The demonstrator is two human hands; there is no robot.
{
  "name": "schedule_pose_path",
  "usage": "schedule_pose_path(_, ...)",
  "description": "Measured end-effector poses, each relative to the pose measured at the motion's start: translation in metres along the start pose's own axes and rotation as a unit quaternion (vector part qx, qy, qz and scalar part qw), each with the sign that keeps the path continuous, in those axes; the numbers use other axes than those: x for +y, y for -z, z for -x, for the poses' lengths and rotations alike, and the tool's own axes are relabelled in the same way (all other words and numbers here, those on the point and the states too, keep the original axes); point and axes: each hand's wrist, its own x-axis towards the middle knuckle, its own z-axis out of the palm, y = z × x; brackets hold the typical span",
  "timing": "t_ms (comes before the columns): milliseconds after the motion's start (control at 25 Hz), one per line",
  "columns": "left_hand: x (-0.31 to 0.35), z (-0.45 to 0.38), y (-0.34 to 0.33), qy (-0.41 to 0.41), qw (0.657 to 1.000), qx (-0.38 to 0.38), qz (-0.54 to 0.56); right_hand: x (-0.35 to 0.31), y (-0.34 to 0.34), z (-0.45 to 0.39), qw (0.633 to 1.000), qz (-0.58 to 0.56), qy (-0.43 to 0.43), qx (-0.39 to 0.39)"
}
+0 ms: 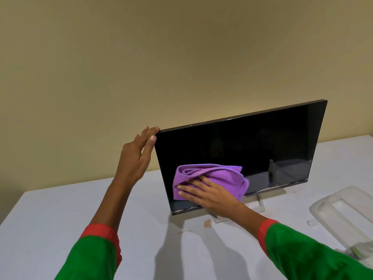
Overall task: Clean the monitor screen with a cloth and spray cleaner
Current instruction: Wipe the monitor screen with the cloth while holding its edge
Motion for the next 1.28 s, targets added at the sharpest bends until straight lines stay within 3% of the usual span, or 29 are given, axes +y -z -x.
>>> schedule_pose_path(80, 0.001, 0.0, 0.001, 0.0, 1.0, -0.002, -0.002, 0.011, 0.01, -0.018, 0.999, -0.006, -0.013, 0.04)
schedule_pose_path(320, 0.005, 0.002, 0.003, 0.016, 1.0, -0.019, 0.006, 0.058, 0.035, -0.007, 0.973, -0.015, -0.202, 0.112)
schedule_pose_path(400, 0.005, 0.003, 0.003, 0.019, 1.0, -0.014, 0.012, 0.051, 0.026, 0.013, 0.974, -0.007, -0.197, 0.107)
schedule_pose_path(600, 0.0, 0.002, -0.003, 0.012, 1.0, 0.006, -0.003, 0.004, 0.013, 0.017, 0.994, -0.029, -0.109, -0.005)
schedule_pose_path(760, -0.002, -0.001, -0.007, 0.005, 1.0, 0.011, -0.027, 0.014, 0.026, -0.029, 0.994, -0.015, -0.091, 0.055)
schedule_pose_path(920, -0.005, 0.0, -0.008, -0.005, 0.999, 0.023, -0.041, 0.042, 0.047, -0.052, 0.98, -0.039, -0.152, 0.119)
schedule_pose_path(1120, -0.004, 0.002, -0.009, -0.002, 0.999, 0.03, -0.035, 0.067, 0.041, -0.009, 0.943, -0.039, -0.294, 0.152)
schedule_pose_path(1280, -0.003, 0.003, -0.011, 0.002, 0.999, 0.046, -0.023, 0.032, 0.018, 0.019, 0.951, -0.029, -0.287, 0.113)
